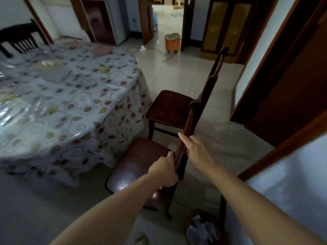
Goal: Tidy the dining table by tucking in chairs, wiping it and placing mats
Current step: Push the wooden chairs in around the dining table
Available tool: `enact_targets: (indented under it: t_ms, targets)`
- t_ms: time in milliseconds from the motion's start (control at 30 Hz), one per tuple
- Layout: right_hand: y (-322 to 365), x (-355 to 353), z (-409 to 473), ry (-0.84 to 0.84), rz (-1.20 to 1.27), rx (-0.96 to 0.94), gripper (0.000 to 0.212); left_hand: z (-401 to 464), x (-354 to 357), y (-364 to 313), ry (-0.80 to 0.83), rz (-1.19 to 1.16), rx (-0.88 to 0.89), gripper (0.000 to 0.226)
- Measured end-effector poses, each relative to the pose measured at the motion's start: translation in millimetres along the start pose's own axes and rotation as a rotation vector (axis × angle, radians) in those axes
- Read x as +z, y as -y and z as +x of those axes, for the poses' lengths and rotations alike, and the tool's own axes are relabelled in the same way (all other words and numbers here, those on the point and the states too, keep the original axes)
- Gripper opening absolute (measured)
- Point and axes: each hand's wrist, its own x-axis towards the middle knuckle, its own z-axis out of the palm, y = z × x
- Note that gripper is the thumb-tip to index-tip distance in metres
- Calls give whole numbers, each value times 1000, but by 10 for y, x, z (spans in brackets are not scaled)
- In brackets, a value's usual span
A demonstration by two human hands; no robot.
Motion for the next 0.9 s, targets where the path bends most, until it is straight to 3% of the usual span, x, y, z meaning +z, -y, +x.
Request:
enact_targets:
  t_ms: [267,367,467,633,767,900]
  targets:
    - [720,55,851,-196,-125,-213,74,76,-907,712,-147,-94,-132,35]
    - [983,43,1276,-226,-179,-323,59,142,-1184,962,-259,-59,-193,33]
    - [1256,105,1687,-179,-232,-455,45,209,-1444,1215,-347,-32,-262,28]
    - [1670,234,2191,-122,-264,-578,42,290,-1795,1676,-491,39,-407,33]
    - [1893,111,2610,72,-319,-670,40,399,-1969,1852,-536,62,-461,41]
    - [2155,-16,3053,252,-449,-762,57,487,-2127,2027,-605,82,-531,40]
